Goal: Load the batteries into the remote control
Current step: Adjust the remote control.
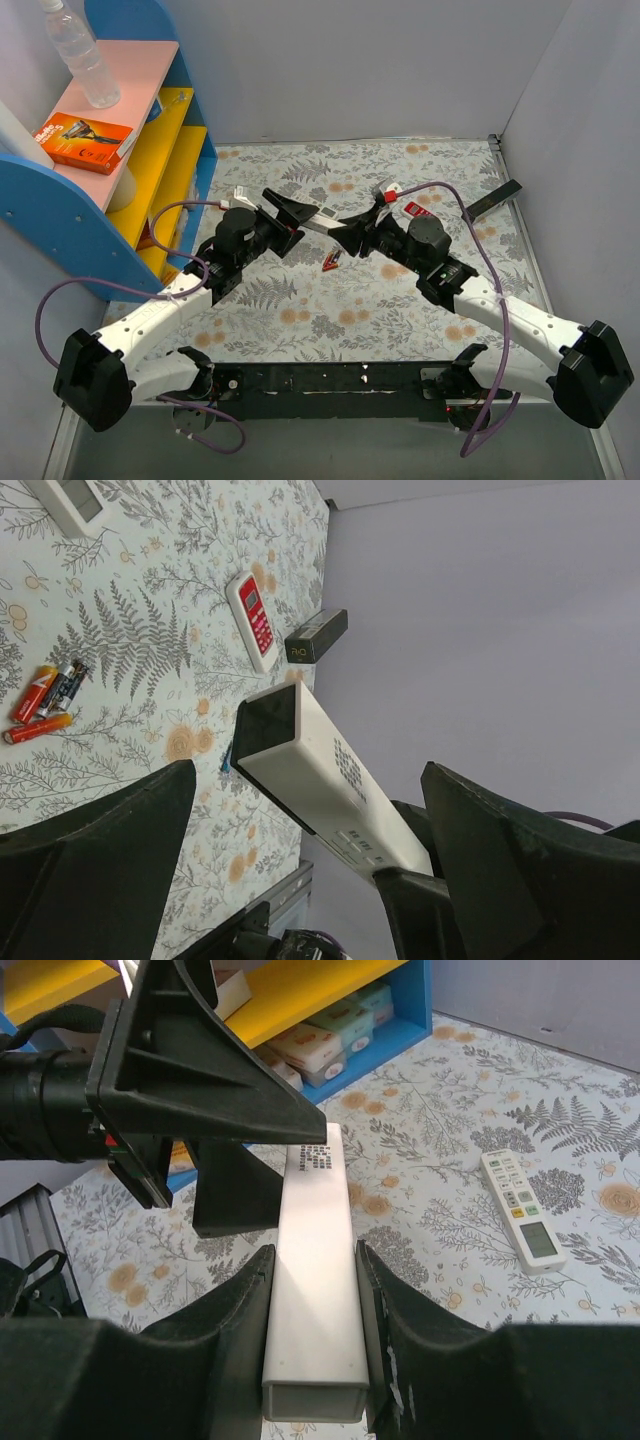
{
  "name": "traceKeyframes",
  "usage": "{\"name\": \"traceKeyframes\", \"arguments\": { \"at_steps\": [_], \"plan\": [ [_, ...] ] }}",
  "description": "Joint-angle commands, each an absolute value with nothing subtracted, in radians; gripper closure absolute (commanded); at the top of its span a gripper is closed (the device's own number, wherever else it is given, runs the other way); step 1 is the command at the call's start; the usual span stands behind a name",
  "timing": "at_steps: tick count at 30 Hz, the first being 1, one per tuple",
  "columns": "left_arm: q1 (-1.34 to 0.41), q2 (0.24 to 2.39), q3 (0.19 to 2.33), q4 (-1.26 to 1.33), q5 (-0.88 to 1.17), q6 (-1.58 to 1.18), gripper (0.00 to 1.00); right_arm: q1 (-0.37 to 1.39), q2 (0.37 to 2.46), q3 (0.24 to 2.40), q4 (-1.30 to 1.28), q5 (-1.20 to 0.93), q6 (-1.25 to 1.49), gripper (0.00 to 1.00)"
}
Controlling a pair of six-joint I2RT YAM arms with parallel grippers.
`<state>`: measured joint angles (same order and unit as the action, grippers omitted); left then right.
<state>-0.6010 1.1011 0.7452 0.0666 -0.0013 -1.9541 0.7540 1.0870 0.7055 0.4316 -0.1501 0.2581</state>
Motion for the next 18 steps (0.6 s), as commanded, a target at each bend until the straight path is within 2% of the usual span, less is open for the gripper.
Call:
{"name": "traceKeyframes", "arguments": {
  "at_steps": [1,5,11,12,13,15,16,18],
  "plan": [
    [-0.6,1.107,0.744,0.115,0.057,-2.17,0.04,0.79,1.111,0.704,0.583,-0.08,0.224,0.99],
    [-0.598,1.112,0.718,0.196,0.083,-2.236,0.12,0.818,1.137,0.701,0.6,-0.078,0.203,0.99],
    [-0.598,1.092,0.696,0.242,0.049,-2.269,0.42,0.838,1.146,0.707,0.536,-0.106,0.184,0.99],
    [-0.598,1.089,0.686,0.247,0.046,-2.267,0.51,0.838,1.141,0.71,0.514,-0.109,0.187,0.99],
    [-0.598,1.088,0.68,0.256,0.041,-2.269,0.56,0.838,1.138,0.722,0.493,-0.118,0.186,0.99],
    [-0.597,1.08,0.663,0.265,0.032,-2.27,0.65,0.838,1.134,0.745,0.398,-0.124,0.17,0.93],
    [-0.598,1.077,0.655,0.276,0.031,-2.269,0.73,0.838,1.134,0.771,0.365,-0.133,0.166,0.9],
    [-0.597,1.074,0.647,0.291,0.025,-2.257,0.79,0.838,1.137,0.798,0.263,-0.144,0.161,0.79]
  ]
}}
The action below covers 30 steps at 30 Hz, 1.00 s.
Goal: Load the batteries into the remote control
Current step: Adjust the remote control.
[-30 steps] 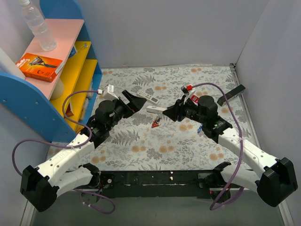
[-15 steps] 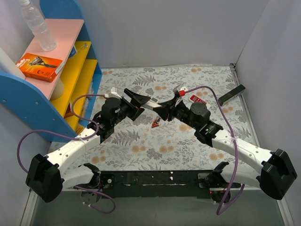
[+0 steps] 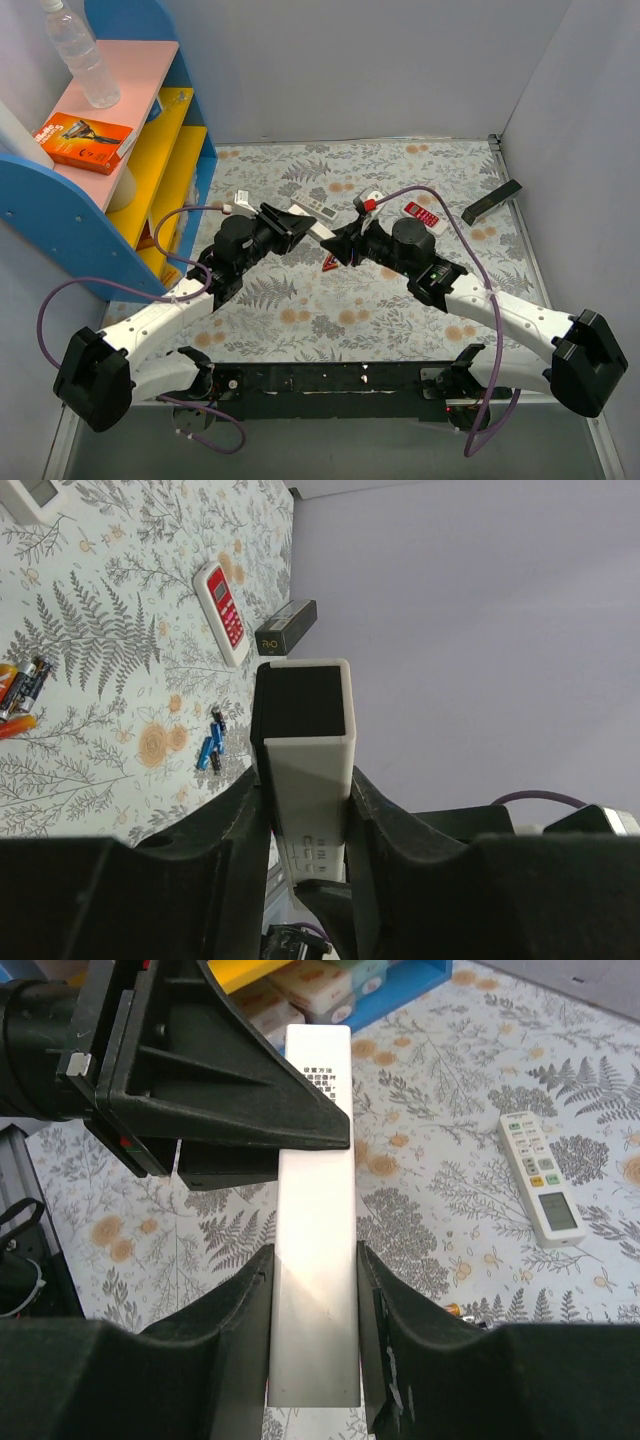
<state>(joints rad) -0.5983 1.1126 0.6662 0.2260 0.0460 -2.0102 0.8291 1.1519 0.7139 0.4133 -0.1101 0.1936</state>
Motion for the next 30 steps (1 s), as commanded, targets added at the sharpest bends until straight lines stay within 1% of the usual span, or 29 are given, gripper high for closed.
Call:
{"name": "traceKeyframes", "arguments": {
  "at_steps": [1,2,4,5,7,8,11,19,22,23,25,26,28,29,30],
  "plan": [
    [-0.594,1.074,0.643,0.304,0.025,-2.247,0.85,0.838,1.138,0.816,0.226,-0.161,0.161,0.73],
    [-0.594,1.074,0.643,0.307,0.023,-2.212,0.87,0.838,1.141,0.849,0.192,-0.169,0.16,0.63],
    [-0.591,1.074,0.65,0.311,0.023,-2.168,0.93,0.838,1.149,0.893,0.082,-0.172,0.158,0.54],
    [-0.591,1.075,0.653,0.313,0.026,-2.143,0.97,0.839,1.152,0.935,0.051,-0.173,0.16,0.46],
    [-0.591,1.072,0.66,0.305,0.032,-2.094,1.0,0.838,1.167,0.978,-0.048,-0.169,0.156,0.39],
    [-0.589,1.072,0.658,0.311,0.037,-2.085,1.0,0.838,1.173,1.006,-0.084,-0.164,0.15,0.33],
    [-0.589,1.066,0.663,0.33,0.058,-2.046,1.0,0.838,1.215,1.098,-0.19,-0.155,0.13,0.27],
    [-0.589,1.051,0.68,0.331,0.087,-1.962,1.0,0.838,1.347,1.305,-0.379,-0.132,0.094,0.27],
    [-0.589,1.052,0.684,0.331,0.101,-1.942,1.0,0.838,1.365,1.325,-0.406,-0.129,0.086,0.32],
    [-0.589,1.055,0.686,0.33,0.104,-1.934,1.0,0.838,1.367,1.327,-0.41,-0.129,0.086,0.39],
    [-0.589,1.055,0.684,0.333,0.11,-1.925,1.0,0.838,1.368,1.335,-0.416,-0.133,0.083,0.51],
    [-0.589,1.055,0.681,0.334,0.112,-1.919,1.0,0.838,1.37,1.344,-0.42,-0.135,0.081,0.65],
    [-0.586,1.057,0.673,0.35,0.115,-1.904,1.0,0.836,1.371,1.348,-0.426,-0.138,0.08,0.81],
    [-0.583,1.057,0.669,0.365,0.123,-1.895,0.84,0.836,1.37,1.35,-0.429,-0.138,0.081,0.95],
    [-0.58,1.057,0.664,0.394,0.144,-1.864,0.74,0.836,1.367,1.348,-0.43,-0.138,0.083,0.99]
  ]
}}
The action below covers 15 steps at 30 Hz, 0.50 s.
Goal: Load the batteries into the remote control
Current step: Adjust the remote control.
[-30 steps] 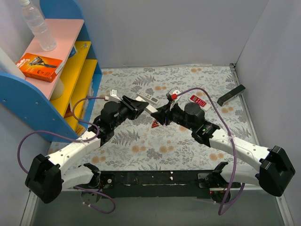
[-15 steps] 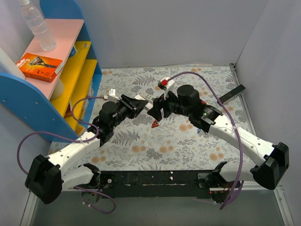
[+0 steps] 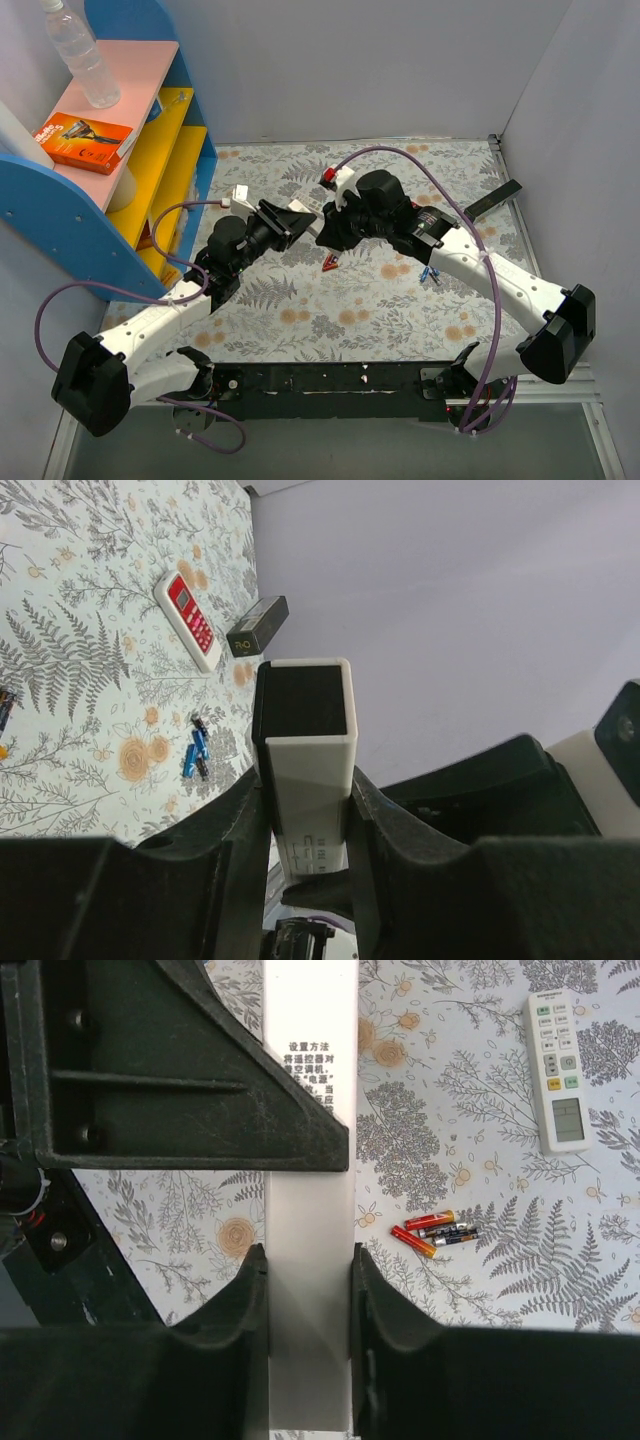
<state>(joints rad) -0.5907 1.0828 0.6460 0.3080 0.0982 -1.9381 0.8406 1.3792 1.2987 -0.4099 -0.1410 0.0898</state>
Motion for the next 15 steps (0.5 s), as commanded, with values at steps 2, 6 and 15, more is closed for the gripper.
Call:
{"name": "traceKeyframes", "arguments": {
  "at_steps": [2,6,15],
  "plan": [
    [-0.562,1.048,0.637,0.434,0.166,-1.824,0.41,0.836,1.359,1.348,-0.43,-0.149,0.089,0.99],
    [-0.486,0.999,0.52,0.686,0.318,-1.714,0.16,0.813,1.325,1.319,-0.397,-0.218,0.109,0.99],
    [-0.362,0.982,0.361,1.057,0.669,-1.557,0.03,0.785,1.224,1.22,-0.235,-0.437,0.086,0.99]
  ]
}}
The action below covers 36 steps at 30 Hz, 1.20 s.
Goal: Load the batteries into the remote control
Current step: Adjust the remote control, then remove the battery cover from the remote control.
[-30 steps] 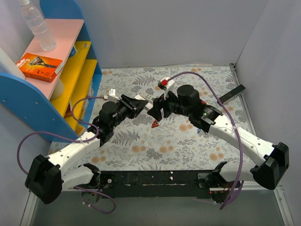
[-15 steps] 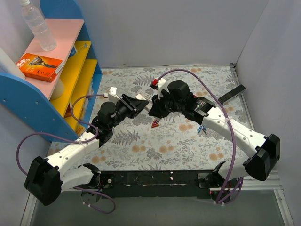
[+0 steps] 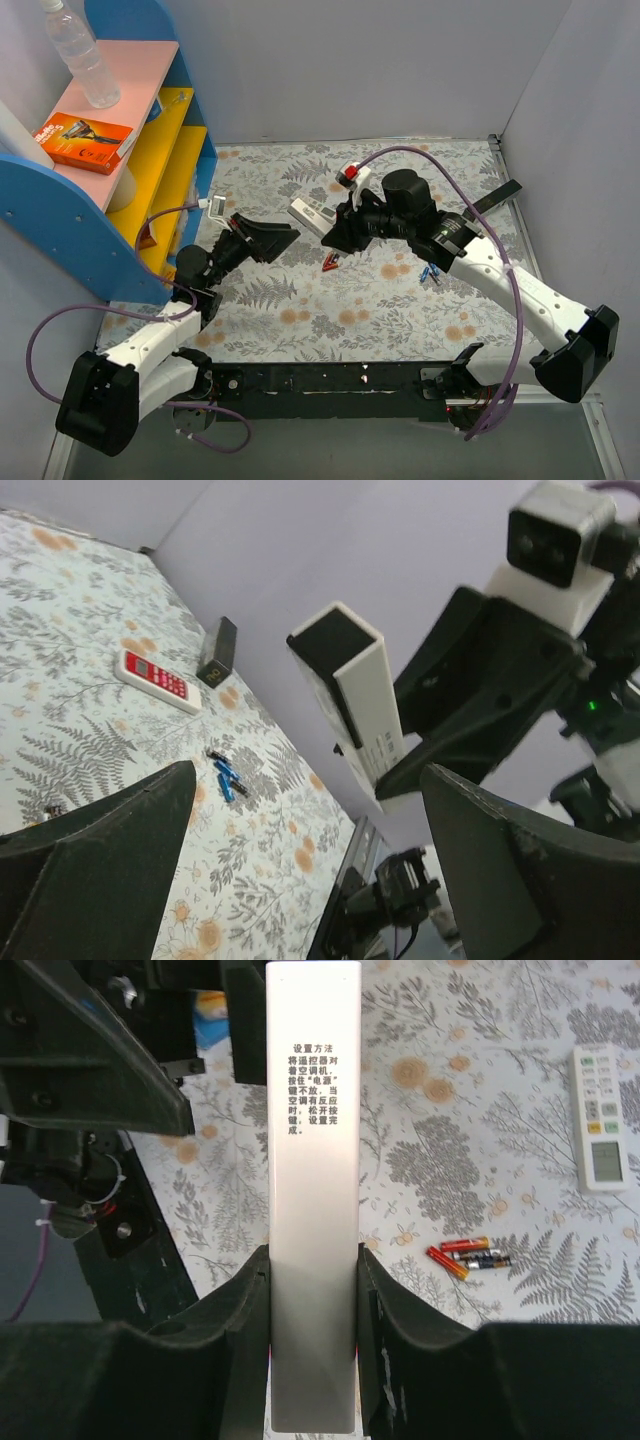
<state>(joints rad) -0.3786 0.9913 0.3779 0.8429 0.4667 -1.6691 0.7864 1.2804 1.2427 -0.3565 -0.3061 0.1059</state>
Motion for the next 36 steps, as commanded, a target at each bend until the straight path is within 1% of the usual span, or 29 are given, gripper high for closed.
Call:
{"name": "traceKeyframes", "arguments": {
  "at_steps": [1,3,6,10,11,13,14,17,21,22,31,33,34,35,36],
  "plan": [
    [-0.357,0.986,0.362,1.071,0.689,-1.545,0.03,0.785,1.221,1.213,-0.235,-0.451,0.077,0.99],
    [-0.354,1.002,0.371,1.115,0.751,-1.529,0.03,0.785,1.216,1.207,-0.233,-0.492,0.064,0.99],
    [-0.354,1.034,0.39,1.205,0.824,-1.54,0.07,0.785,1.216,1.197,-0.233,-0.543,0.043,0.99],
    [-0.353,1.063,0.419,1.256,0.879,-1.549,0.14,0.785,1.212,1.181,-0.215,-0.575,0.032,0.99],
    [-0.353,1.065,0.422,1.258,0.887,-1.549,0.21,0.784,1.21,1.178,-0.21,-0.583,0.031,0.99],
    [-0.354,1.069,0.428,1.264,0.888,-1.554,0.28,0.785,1.21,1.178,-0.204,-0.613,0.026,0.99],
    [-0.354,1.071,0.429,1.279,0.891,-1.558,0.33,0.785,1.212,1.178,-0.207,-0.62,0.022,0.99],
    [-0.354,1.077,0.439,1.295,0.903,-1.575,0.39,0.784,1.213,1.177,-0.21,-0.634,0.012,0.99],
    [-0.354,1.083,0.44,1.301,0.922,-1.586,0.5,0.785,1.212,1.173,-0.207,-0.652,0.008,0.99],
    [-0.354,1.081,0.44,1.304,0.923,-1.588,0.56,0.785,1.213,1.173,-0.209,-0.66,0.006,0.99],
    [-0.353,1.085,0.456,1.331,0.945,-1.612,0.56,0.785,1.23,1.173,-0.209,-0.718,0.006,0.99],
    [-0.354,1.085,0.457,1.33,0.943,-1.614,0.61,0.784,1.233,1.175,-0.209,-0.719,0.006,0.99],
    [-0.353,1.083,0.456,1.33,0.943,-1.615,0.65,0.785,1.239,1.177,-0.213,-0.727,0.006,0.99],
    [-0.354,1.085,0.457,1.331,0.943,-1.614,0.74,0.785,1.239,1.178,-0.218,-0.727,0.005,0.99],
    [-0.354,1.086,0.457,1.331,0.94,-1.617,0.8,0.785,1.242,1.183,-0.222,-0.729,0.003,0.99]
  ]
}}
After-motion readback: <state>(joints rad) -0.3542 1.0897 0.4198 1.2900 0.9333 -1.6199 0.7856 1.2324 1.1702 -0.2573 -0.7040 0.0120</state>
